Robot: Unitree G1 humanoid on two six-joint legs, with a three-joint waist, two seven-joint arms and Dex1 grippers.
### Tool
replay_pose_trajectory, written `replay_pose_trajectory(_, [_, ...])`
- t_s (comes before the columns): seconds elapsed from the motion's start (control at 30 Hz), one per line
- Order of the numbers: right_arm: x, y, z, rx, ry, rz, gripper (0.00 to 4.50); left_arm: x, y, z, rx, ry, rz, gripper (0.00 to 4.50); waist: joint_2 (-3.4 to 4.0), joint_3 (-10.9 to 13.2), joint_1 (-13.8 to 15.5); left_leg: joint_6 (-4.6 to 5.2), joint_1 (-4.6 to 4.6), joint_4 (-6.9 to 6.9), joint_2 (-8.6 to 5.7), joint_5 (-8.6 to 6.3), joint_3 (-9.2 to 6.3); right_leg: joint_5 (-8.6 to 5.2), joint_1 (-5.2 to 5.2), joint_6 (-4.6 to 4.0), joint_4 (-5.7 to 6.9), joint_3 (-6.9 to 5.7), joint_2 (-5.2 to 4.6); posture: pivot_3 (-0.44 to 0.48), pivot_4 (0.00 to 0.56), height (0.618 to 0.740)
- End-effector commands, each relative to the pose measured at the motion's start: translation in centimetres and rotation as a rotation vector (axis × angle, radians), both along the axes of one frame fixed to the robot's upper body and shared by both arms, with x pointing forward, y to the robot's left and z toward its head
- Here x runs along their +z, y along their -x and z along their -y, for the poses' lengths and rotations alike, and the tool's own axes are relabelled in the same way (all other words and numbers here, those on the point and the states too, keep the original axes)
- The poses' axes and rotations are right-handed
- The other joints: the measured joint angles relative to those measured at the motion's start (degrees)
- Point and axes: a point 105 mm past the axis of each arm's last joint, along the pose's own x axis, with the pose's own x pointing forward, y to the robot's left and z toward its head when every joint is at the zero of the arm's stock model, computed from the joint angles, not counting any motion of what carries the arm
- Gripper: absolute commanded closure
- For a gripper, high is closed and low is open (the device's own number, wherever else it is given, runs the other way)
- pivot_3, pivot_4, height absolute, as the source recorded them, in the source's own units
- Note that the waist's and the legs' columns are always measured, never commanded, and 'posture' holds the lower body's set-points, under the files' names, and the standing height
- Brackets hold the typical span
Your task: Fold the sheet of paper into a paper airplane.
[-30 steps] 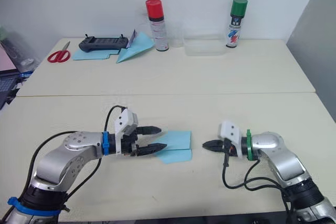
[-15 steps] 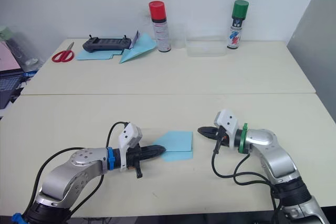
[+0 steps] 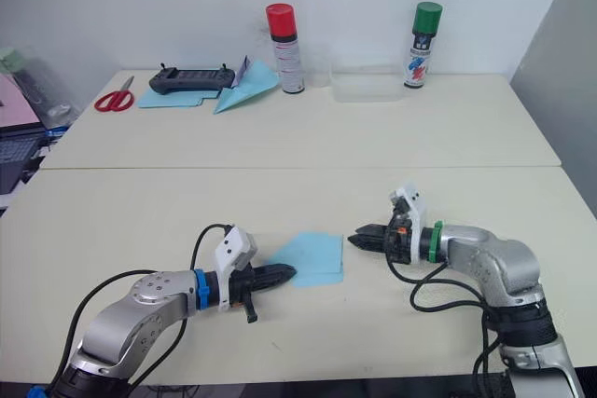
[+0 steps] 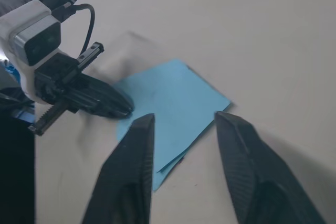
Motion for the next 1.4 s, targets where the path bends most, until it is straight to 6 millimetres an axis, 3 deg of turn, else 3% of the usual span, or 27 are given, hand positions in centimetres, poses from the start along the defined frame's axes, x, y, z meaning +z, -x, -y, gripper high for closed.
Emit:
replay_pose_trajectory(0.03, [0.2,0.4,-0.3,0.008,-0.006,-0.103,1.44,-1.8,0.5,-0.2,0.017,-0.034,-0.064,4.5,0.01,0.0,0.0,0.0,0.0,0.01,-0.01,0.0,0.01,0.0,0.0,0.0,0.0,0.0,-0.01,0.0,0.15,0.74])
replay_pose_trajectory(0.1, [-0.4,0.6,-0.6,0.012,0.007,-0.17,0.76,-1.8,0.6,-0.2,0.016,-0.032,-0.062,4.5,0.01,0.0,0.0,0.0,-0.02,0.01,-0.01,0.0,0.01,0.0,0.0,0.01,-0.02,0.01,-0.01,0.0,0.15,0.74])
replay_pose_trajectory(0.33, [-3.3,-0.8,-0.8,-0.06,0.08,-0.249,0.76,-2.1,1.5,-0.3,0.01,-0.037,-0.073,4.5,-0.03,-0.3,-0.4,0.0,0.03,-0.01,0.0,0.0,0.04,-0.01,0.0,0.01,-0.03,0.02,0.0,0.0,0.15,0.74])
replay_pose_trajectory(0.53, [-3.3,-1.5,-2.3,-0.063,0.018,-0.303,0.76,-2.2,1.7,-0.7,0.02,-0.049,-0.074,4.5,-0.13,-0.6,-0.8,0.01,0.21,0.0,0.06,0.0,0.09,-0.03,0.11,-0.1,-0.03,0.04,0.04,0.0,0.15,0.74])
replay_pose_trajectory(0.7, [-2.7,-1.8,-5.2,-0.024,-0.043,-0.32,0.76,-1.9,1.4,-0.7,0.021,-0.046,-0.068,4.5,-0.13,-0.7,-1.2,0.02,0.23,-0.01,0.11,0.01,0.08,-0.11,0.1,-0.26,0.0,0.05,0.12,0.0,0.15,0.74])
replay_pose_trajectory(0.93, [-2.1,-2.3,-6.5,-0.01,-0.097,-0.295,0.76,-1.9,1.3,-0.8,0.018,-0.05,-0.065,4.5,-0.12,-0.7,-1.2,0.02,0.11,-0.08,0.1,0.0,0.06,0.0,-0.01,-0.06,-0.03,0.05,0.12,0.0,0.15,0.74])
replay_pose_trajectory(1.27, [-2.2,-3.5,-8.2,0.122,-0.043,0.059,0.76,-1.9,1.2,-1.1,0.013,-0.066,-0.061,4.5,-0.09,-0.6,-1.5,0.02,0.1,-0.12,0.1,0.01,0.07,-0.01,-0.05,-0.07,-0.05,0.04,0.11,0.0,0.15,0.74])
replay_pose_trajectory(1.37, [-1.8,-3.8,-8.3,0.133,-0.048,0.151,1.32,-2.0,1.3,-1.4,0.018,-0.08,-0.061,4.5,-0.08,-0.6,-1.5,0.01,0.08,-0.13,0.1,0.0,0.06,-0.01,-0.07,-0.08,-0.05,0.04,0.11,0.0,0.15,0.74])
replay_pose_trajectory(1.4, [-1.4,-3.6,-8.4,0.149,-0.063,0.171,1.69,-2.0,1.3,-1.5,0.019,-0.081,-0.062,4.5,-0.07,-0.6,-1.5,0.01,0.05,-0.14,0.1,0.0,0.06,-0.01,-0.1,-0.08,-0.06,0.04,0.1,0.0,0.15,0.74])
